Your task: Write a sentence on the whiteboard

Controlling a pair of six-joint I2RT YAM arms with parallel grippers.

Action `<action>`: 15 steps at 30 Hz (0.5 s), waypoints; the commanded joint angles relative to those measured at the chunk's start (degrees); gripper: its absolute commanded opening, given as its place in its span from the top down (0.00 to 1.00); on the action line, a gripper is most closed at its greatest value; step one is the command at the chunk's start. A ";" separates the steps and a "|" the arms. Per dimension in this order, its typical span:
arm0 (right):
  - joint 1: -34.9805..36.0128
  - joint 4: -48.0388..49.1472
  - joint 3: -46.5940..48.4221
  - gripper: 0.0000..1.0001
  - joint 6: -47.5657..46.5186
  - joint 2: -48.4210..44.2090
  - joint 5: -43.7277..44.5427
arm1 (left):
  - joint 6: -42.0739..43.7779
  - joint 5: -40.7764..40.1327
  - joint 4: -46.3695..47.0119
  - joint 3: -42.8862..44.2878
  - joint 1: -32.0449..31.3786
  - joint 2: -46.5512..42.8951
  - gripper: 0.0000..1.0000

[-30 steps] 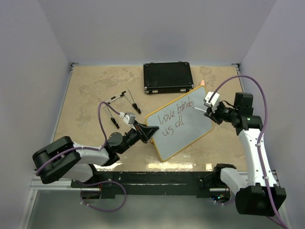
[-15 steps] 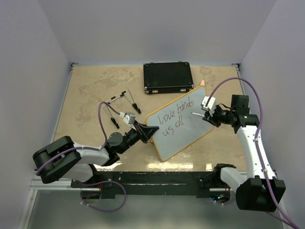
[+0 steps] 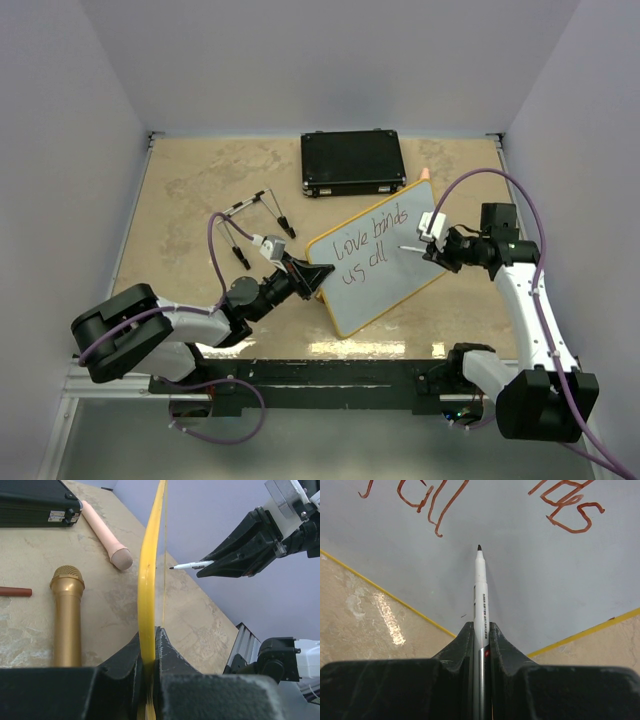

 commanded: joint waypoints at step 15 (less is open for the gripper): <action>0.76 1.06 0.50 1.00 1.39 -0.80 0.47 | 3.79 1.28 -2.91 0.70 -0.52 1.17 1.00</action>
